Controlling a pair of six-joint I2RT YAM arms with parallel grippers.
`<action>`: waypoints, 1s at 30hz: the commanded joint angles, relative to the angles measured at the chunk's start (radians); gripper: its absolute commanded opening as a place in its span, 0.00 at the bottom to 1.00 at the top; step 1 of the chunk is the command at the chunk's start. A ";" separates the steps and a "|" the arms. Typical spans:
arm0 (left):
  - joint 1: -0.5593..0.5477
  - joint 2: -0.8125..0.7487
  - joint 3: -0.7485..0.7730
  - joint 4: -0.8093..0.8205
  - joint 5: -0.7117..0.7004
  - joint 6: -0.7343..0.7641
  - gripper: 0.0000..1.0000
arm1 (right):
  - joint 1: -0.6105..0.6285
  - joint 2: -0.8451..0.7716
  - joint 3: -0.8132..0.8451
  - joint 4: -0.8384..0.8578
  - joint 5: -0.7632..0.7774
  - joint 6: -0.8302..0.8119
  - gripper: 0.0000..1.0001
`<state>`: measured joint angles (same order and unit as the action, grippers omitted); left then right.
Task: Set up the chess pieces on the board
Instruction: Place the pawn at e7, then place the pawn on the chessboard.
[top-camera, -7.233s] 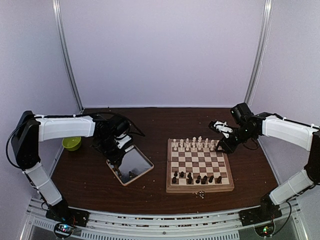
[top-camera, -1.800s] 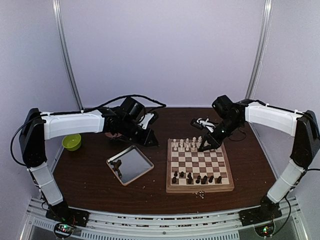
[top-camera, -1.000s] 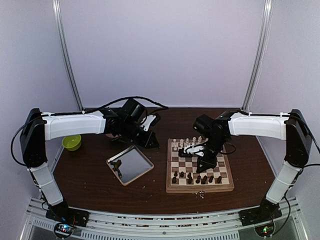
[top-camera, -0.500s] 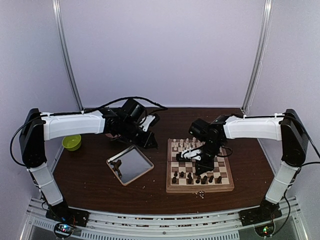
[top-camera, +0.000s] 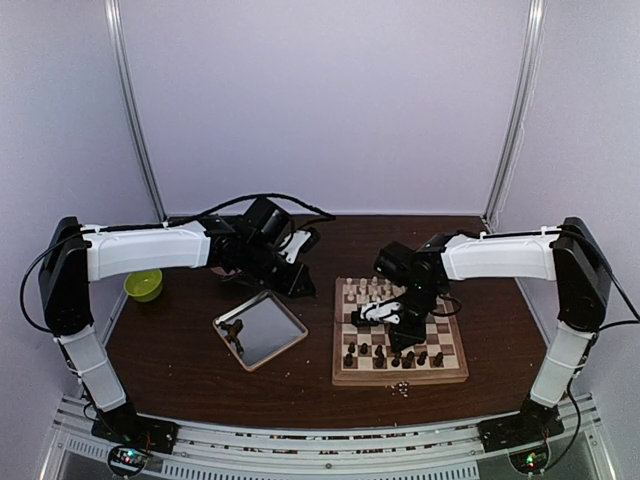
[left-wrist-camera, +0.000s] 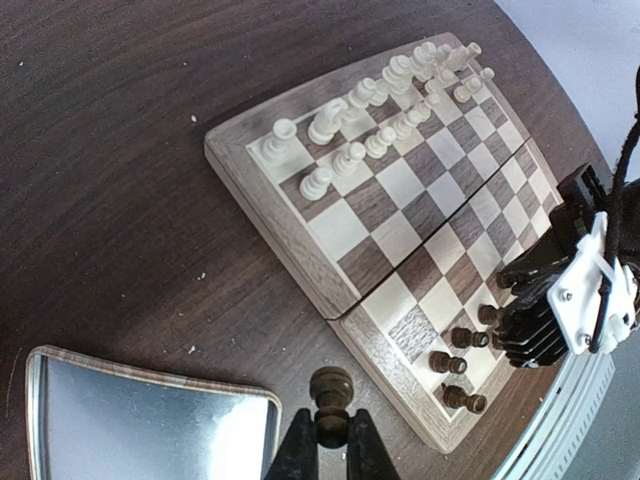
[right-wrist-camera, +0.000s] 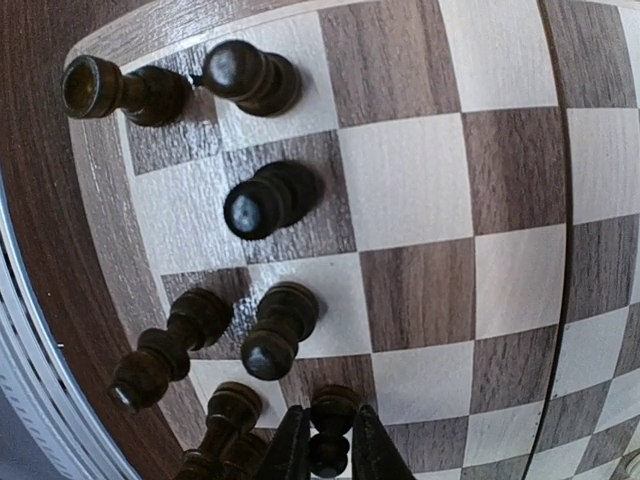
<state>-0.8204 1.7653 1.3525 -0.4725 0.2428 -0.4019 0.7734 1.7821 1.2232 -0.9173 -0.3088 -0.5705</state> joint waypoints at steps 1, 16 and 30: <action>-0.005 -0.024 0.024 0.019 -0.004 0.014 0.11 | 0.008 0.016 -0.011 0.012 0.023 0.008 0.19; -0.047 0.061 0.130 0.052 0.063 0.130 0.11 | -0.085 -0.147 0.067 -0.067 -0.051 0.023 0.37; -0.208 0.459 0.612 -0.212 0.019 0.430 0.12 | -0.496 -0.342 -0.107 0.072 -0.257 0.114 0.39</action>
<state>-0.9989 2.1376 1.8294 -0.5869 0.2817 -0.0761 0.3264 1.4769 1.1206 -0.8856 -0.5095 -0.4915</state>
